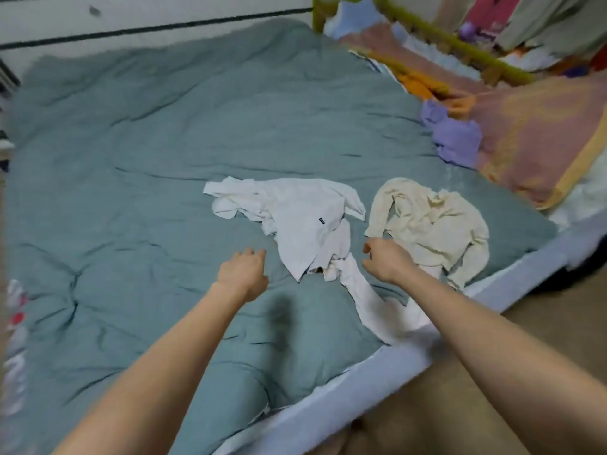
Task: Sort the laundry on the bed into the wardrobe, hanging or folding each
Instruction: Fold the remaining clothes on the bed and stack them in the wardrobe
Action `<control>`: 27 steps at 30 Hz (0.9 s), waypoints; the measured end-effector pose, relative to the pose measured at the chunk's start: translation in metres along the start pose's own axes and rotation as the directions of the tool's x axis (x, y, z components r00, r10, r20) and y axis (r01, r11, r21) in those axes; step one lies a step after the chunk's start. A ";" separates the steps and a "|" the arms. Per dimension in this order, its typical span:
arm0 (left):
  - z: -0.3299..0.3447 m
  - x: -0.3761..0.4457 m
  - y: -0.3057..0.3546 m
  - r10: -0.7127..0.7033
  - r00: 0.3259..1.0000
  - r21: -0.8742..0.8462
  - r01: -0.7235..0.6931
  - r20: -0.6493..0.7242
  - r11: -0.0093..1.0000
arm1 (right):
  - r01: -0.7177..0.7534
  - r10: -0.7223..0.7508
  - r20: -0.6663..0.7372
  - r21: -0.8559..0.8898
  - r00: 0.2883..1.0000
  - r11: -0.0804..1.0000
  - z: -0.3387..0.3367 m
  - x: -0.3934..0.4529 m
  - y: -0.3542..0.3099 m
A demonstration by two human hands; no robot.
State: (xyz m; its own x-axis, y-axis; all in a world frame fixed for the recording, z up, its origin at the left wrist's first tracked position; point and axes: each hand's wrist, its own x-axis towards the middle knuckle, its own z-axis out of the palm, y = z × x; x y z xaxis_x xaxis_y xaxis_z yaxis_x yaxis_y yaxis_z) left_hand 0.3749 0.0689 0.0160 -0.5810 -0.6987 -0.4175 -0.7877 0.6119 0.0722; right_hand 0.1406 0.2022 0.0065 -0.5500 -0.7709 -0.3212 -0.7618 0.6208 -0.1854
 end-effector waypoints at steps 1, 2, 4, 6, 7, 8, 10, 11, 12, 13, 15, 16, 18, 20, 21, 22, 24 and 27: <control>0.004 0.014 0.004 -0.042 0.999 -0.014 0.042 0.015 0.999 | 0.029 -0.028 0.035 -0.019 0.999 0.999 0.004 0.024 0.004; 0.009 0.026 0.008 -0.081 0.996 -0.029 0.082 0.033 0.996 | 0.061 -0.059 0.067 -0.032 0.996 0.998 0.007 0.046 0.007; 0.020 0.050 0.017 -0.145 0.986 -0.049 0.149 0.079 0.988 | 0.108 -0.103 0.134 -0.026 0.986 0.994 0.016 0.085 0.016; 0.034 0.073 0.030 -0.181 0.975 -0.065 0.191 0.132 0.979 | 0.124 -0.119 0.191 -0.012 0.974 0.992 0.028 0.118 0.027; 0.043 0.083 0.036 -0.183 0.971 -0.071 0.196 0.155 0.978 | 0.118 -0.114 0.223 -0.007 0.968 0.993 0.037 0.130 0.033; 0.052 0.094 0.042 -0.184 0.968 -0.077 0.199 0.170 0.977 | 0.107 -0.106 0.258 0.007 0.960 0.994 0.047 0.142 0.039; 0.072 0.116 0.052 -0.183 0.966 -0.100 0.203 0.182 0.974 | 0.070 -0.095 0.303 0.091 0.948 0.993 0.073 0.164 0.054; 0.084 0.128 0.055 -0.183 0.966 -0.121 0.206 0.181 0.971 | 0.036 -0.079 0.318 0.140 0.945 0.990 0.089 0.174 0.060; 0.096 0.140 0.058 -0.183 0.966 -0.153 0.211 0.182 0.965 | -0.008 -0.053 0.333 0.178 0.941 0.984 0.104 0.183 0.064; 0.108 0.150 0.061 -0.185 0.965 -0.191 0.220 0.187 0.957 | -0.062 -0.020 0.353 0.219 0.935 0.974 0.120 0.190 0.067; 0.135 0.170 0.068 -0.175 0.962 -0.276 0.230 0.210 0.933 | -0.202 0.067 0.375 0.333 0.925 0.921 0.151 0.199 0.070; 0.146 0.177 0.072 -0.169 0.959 -0.319 0.236 0.226 0.918 | -0.290 0.121 0.409 0.381 0.904 0.878 0.164 0.200 0.070; 0.164 0.185 0.077 -0.177 0.952 -0.402 0.268 0.248 0.876 | -0.454 0.201 0.517 0.427 0.832 0.782 0.187 0.196 0.069; 0.174 0.186 0.078 -0.205 0.944 -0.519 0.315 0.259 0.795 | -0.521 0.209 0.569 0.464 0.795 0.716 0.205 0.188 0.070; 0.175 0.185 0.079 -0.234 0.935 -0.602 0.351 0.266 0.717 | -0.504 0.186 0.556 0.498 0.810 0.706 0.210 0.184 0.069; 0.175 0.183 0.079 -0.274 0.912 -0.693 0.409 0.304 0.594 | -0.472 0.152 0.531 0.544 0.834 0.694 0.211 0.181 0.067; 0.165 0.177 0.082 -0.326 0.842 -0.812 0.518 0.430 0.268 | -0.408 0.057 0.491 0.648 0.869 0.644 0.202 0.172 0.061; 0.136 0.164 0.089 -0.228 0.754 -0.788 0.580 0.615 -0.207 | -0.268 -0.136 0.460 0.706 0.878 0.656 0.157 0.156 0.044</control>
State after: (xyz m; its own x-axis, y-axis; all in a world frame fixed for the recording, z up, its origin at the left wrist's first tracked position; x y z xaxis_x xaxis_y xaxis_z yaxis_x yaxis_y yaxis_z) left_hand 0.2377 0.0595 -0.1693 -0.1324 -0.4387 -0.8889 -0.3356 -0.8240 0.4566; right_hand 0.0754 0.1317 -0.1977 -0.2215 -0.6957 -0.6834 -0.1108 0.7142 -0.6911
